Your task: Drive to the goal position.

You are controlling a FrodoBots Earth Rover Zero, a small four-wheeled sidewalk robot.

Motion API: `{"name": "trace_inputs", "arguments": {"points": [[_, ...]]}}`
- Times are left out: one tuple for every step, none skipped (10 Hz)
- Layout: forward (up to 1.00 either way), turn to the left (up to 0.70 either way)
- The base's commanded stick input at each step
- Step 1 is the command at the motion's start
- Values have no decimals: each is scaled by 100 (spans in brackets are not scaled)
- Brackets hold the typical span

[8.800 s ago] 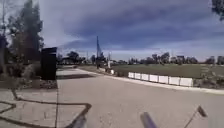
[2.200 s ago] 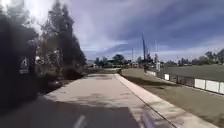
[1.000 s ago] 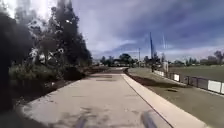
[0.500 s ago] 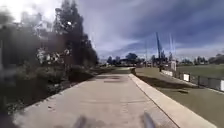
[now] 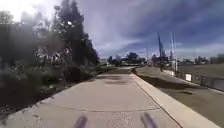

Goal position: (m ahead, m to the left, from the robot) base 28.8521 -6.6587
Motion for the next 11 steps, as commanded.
{"name": "trace_inputs", "arguments": {"points": [[70,0],[70,0],[70,0],[70,0],[70,0],[70,0],[70,0],[70,0],[70,0],[70,0],[70,0]]}}
